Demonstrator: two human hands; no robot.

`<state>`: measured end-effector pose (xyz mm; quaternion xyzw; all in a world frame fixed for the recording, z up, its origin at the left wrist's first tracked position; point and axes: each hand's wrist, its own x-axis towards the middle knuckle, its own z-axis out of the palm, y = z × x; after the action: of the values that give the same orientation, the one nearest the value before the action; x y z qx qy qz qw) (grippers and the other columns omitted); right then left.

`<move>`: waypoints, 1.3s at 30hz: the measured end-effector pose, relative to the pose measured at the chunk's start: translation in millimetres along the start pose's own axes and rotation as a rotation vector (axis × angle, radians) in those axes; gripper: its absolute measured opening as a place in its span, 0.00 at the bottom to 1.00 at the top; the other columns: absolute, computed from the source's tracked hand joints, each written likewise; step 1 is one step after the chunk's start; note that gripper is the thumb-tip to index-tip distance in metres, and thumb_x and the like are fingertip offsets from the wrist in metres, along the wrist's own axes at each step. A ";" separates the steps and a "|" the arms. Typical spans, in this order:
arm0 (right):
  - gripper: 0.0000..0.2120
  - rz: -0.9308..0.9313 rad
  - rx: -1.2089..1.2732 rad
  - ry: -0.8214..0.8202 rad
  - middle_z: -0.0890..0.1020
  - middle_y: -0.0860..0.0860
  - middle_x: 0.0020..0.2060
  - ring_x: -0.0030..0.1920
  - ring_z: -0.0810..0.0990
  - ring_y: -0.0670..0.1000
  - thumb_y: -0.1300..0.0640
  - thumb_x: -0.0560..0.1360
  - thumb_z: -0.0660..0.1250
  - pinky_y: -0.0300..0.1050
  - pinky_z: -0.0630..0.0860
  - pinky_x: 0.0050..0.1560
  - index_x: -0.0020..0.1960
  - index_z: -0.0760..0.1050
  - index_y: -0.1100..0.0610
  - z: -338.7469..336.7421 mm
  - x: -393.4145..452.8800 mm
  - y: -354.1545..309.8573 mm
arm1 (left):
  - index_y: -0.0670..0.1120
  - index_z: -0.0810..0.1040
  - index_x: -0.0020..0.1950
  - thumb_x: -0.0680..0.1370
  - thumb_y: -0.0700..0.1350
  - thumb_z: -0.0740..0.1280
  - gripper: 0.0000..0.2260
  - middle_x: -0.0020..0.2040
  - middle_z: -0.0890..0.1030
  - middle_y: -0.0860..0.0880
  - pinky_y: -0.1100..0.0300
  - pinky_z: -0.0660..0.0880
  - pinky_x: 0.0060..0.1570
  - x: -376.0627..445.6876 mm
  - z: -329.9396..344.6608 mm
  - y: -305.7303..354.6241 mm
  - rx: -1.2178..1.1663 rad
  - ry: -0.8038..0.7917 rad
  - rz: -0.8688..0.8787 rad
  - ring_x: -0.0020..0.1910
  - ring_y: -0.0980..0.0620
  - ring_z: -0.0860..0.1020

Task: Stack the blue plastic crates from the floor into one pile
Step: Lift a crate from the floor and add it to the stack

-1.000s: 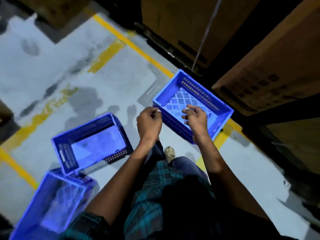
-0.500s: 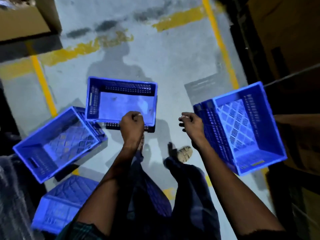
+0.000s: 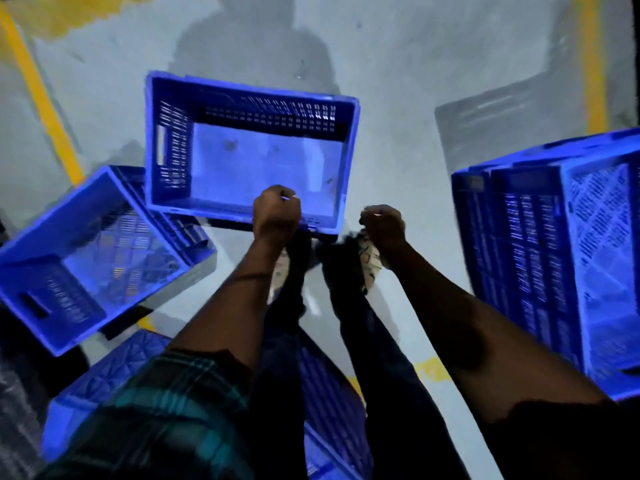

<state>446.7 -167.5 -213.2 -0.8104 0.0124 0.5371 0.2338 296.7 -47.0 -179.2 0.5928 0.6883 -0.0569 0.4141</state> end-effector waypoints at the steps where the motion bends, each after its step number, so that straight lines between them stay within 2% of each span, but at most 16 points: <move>1: 0.06 -0.006 -0.040 -0.018 0.79 0.53 0.50 0.50 0.77 0.51 0.59 0.78 0.63 0.52 0.77 0.62 0.52 0.75 0.51 5.8 15.0 5.3 | 0.40 0.84 0.53 0.77 0.41 0.67 0.09 0.50 0.85 0.38 0.54 0.74 0.56 10.7 9.4 -6.1 0.019 -0.013 0.024 0.54 0.41 0.82; 4: 0.07 -0.034 -0.128 -0.017 0.82 0.57 0.54 0.51 0.77 0.52 0.56 0.76 0.66 0.53 0.75 0.65 0.54 0.78 0.53 30.9 57.1 24.5 | 0.38 0.83 0.52 0.77 0.40 0.66 0.09 0.50 0.84 0.37 0.50 0.76 0.56 40.3 38.6 -31.8 0.012 -0.023 0.022 0.53 0.39 0.82; 7: 0.16 -0.023 -0.132 0.043 0.83 0.58 0.55 0.50 0.81 0.54 0.50 0.75 0.69 0.51 0.76 0.62 0.59 0.78 0.56 48.0 80.9 32.3 | 0.36 0.82 0.52 0.78 0.39 0.64 0.09 0.52 0.83 0.34 0.47 0.77 0.55 57.7 59.8 -51.7 0.020 -0.045 -0.002 0.52 0.36 0.82; 9: 0.18 -0.009 -0.085 0.035 0.83 0.58 0.55 0.45 0.78 0.52 0.47 0.74 0.69 0.48 0.77 0.55 0.59 0.76 0.55 60.5 94.2 29.4 | 0.37 0.82 0.52 0.78 0.40 0.64 0.10 0.52 0.83 0.35 0.49 0.77 0.55 68.1 69.1 -62.8 0.035 -0.042 -0.027 0.53 0.38 0.81; 13: 0.15 -0.055 -0.034 0.071 0.79 0.49 0.38 0.30 0.76 0.45 0.48 0.74 0.68 0.33 0.74 0.31 0.55 0.75 0.57 78.9 117.9 12.0 | 0.38 0.82 0.52 0.78 0.41 0.63 0.11 0.54 0.83 0.39 0.51 0.75 0.57 82.4 79.4 -71.0 0.076 -0.015 -0.016 0.55 0.39 0.80; 14: 0.16 -0.066 -0.036 0.082 0.79 0.50 0.39 0.31 0.77 0.46 0.48 0.74 0.68 0.34 0.75 0.32 0.55 0.75 0.58 81.7 121.4 6.4 | 0.39 0.83 0.52 0.77 0.41 0.63 0.10 0.54 0.83 0.39 0.52 0.75 0.56 84.8 82.1 -71.7 0.075 -0.006 -0.006 0.55 0.40 0.80; 17: 0.18 -0.049 0.002 0.104 0.77 0.55 0.48 0.45 0.80 0.55 0.52 0.75 0.68 0.49 0.79 0.48 0.59 0.72 0.63 87.3 127.8 -4.1 | 0.42 0.83 0.49 0.76 0.41 0.64 0.09 0.51 0.84 0.41 0.54 0.76 0.53 86.6 86.7 -71.6 0.077 -0.003 -0.007 0.53 0.42 0.81; 18: 0.18 -0.022 0.027 0.089 0.77 0.56 0.47 0.46 0.79 0.55 0.54 0.75 0.69 0.50 0.79 0.48 0.59 0.72 0.64 88.0 126.6 -5.6 | 0.42 0.84 0.48 0.75 0.41 0.64 0.09 0.50 0.85 0.42 0.54 0.77 0.52 84.9 87.8 -71.5 0.056 -0.002 -0.008 0.51 0.43 0.81; 21: 0.06 -0.057 -0.027 0.090 0.77 0.54 0.43 0.44 0.78 0.53 0.57 0.73 0.70 0.49 0.78 0.49 0.46 0.75 0.57 90.1 118.3 -3.6 | 0.40 0.83 0.45 0.75 0.41 0.62 0.10 0.47 0.85 0.41 0.54 0.75 0.50 76.4 91.6 -69.6 0.043 0.010 0.006 0.49 0.42 0.81; 24: 0.17 -0.154 -0.107 0.147 0.81 0.52 0.41 0.44 0.81 0.56 0.59 0.67 0.72 0.51 0.78 0.48 0.34 0.63 0.51 92.0 99.3 -3.1 | 0.37 0.79 0.39 0.77 0.44 0.62 0.13 0.40 0.83 0.38 0.50 0.77 0.47 66.6 88.8 -67.3 -0.106 0.111 -0.031 0.43 0.41 0.82; 27: 0.16 -0.167 -0.065 0.205 0.85 0.52 0.43 0.44 0.83 0.57 0.58 0.65 0.72 0.51 0.79 0.44 0.35 0.63 0.52 94.3 78.5 -5.8 | 0.39 0.79 0.36 0.77 0.48 0.63 0.16 0.35 0.83 0.40 0.52 0.77 0.44 54.4 76.8 -59.0 -0.270 0.254 -0.057 0.38 0.43 0.83; 30: 0.16 -0.160 -0.151 0.325 0.72 0.50 0.32 0.37 0.75 0.57 0.53 0.65 0.69 0.45 0.65 0.38 0.33 0.62 0.55 88.8 44.2 -13.4 | 0.41 0.80 0.36 0.78 0.50 0.62 0.16 0.34 0.83 0.42 0.51 0.76 0.44 44.1 54.2 -51.7 -0.271 0.273 -0.023 0.39 0.43 0.82; 32: 0.11 -0.196 -0.202 0.366 0.73 0.53 0.34 0.40 0.77 0.59 0.53 0.64 0.70 0.44 0.63 0.39 0.35 0.68 0.56 83.8 18.5 -15.9 | 0.40 0.80 0.38 0.78 0.50 0.63 0.16 0.36 0.84 0.42 0.48 0.77 0.46 39.9 41.2 -48.1 -0.271 0.245 -0.020 0.40 0.42 0.82; 34: 0.08 -0.236 -0.206 0.385 0.76 0.55 0.38 0.47 0.79 0.61 0.55 0.65 0.69 0.46 0.66 0.42 0.40 0.73 0.57 78.9 -10.1 -19.2 | 0.41 0.81 0.39 0.78 0.51 0.63 0.16 0.36 0.84 0.44 0.49 0.78 0.46 31.2 27.8 -43.5 -0.292 0.223 -0.019 0.41 0.43 0.82; 36: 0.08 -0.268 -0.213 0.407 0.73 0.53 0.36 0.46 0.79 0.61 0.52 0.62 0.63 0.47 0.65 0.42 0.37 0.68 0.55 72.4 -36.2 -27.4 | 0.42 0.81 0.39 0.77 0.51 0.63 0.15 0.35 0.84 0.46 0.51 0.78 0.46 20.6 16.3 -39.0 -0.338 0.222 -0.030 0.40 0.45 0.83; 39: 0.07 -0.290 -0.192 0.504 0.66 0.49 0.29 0.39 0.74 0.60 0.54 0.58 0.57 0.50 0.65 0.41 0.32 0.61 0.56 56.6 -75.0 -44.4 | 0.42 0.82 0.39 0.77 0.49 0.65 0.13 0.36 0.85 0.45 0.50 0.80 0.44 -2.5 -3.6 -27.5 -0.407 0.185 -0.073 0.37 0.45 0.82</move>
<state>378.0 -123.1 -149.0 -0.9299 -0.0965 0.2788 0.2199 271.0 -54.9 -186.5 0.4745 0.7415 0.1228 0.4581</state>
